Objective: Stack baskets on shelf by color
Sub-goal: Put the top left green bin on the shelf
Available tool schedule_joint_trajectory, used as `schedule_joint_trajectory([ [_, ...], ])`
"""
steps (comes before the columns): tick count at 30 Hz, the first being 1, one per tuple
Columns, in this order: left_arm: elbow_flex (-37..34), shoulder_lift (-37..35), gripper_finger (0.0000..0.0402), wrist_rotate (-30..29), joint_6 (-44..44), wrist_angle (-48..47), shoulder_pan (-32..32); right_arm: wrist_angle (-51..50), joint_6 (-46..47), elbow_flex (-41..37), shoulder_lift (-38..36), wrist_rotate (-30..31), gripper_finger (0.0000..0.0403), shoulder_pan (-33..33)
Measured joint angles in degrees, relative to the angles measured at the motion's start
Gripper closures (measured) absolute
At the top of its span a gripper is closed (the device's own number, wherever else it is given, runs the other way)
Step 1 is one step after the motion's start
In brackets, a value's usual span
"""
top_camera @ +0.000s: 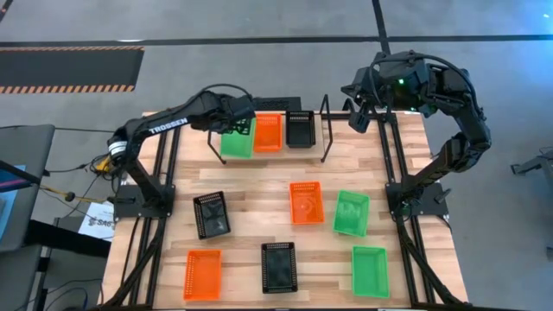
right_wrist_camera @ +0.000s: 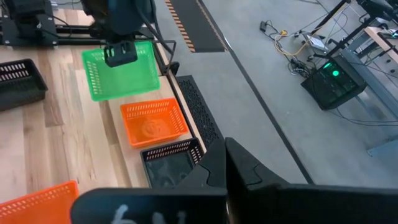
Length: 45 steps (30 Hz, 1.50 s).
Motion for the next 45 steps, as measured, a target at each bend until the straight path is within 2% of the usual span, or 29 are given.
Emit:
schedule_joint_trajectory([
  [8,-2.3,0.0,0.0402,0.4,2.5,4.6,2.2,0.0,0.0,0.0,0.0,0.0,0.0397,0.0],
  [17,-6.5,0.1,0.0401,5.3,4.2,8.8,5.8,0.0,-0.1,0.0,0.0,0.0,0.0397,0.0],
  [27,-10.2,0.1,0.0401,9.4,5.4,18.1,6.0,0.0,-0.1,0.0,0.0,0.0,0.0397,0.0],
  [37,-10.2,0.1,0.0401,9.0,5.5,18.3,6.4,-0.3,-0.1,0.0,0.0,0.0,0.0397,0.0],
  [45,-10.2,0.1,0.0401,11.1,5.5,18.7,10.2,-2.3,0.9,0.0,0.0,0.0,0.0397,0.0],
])
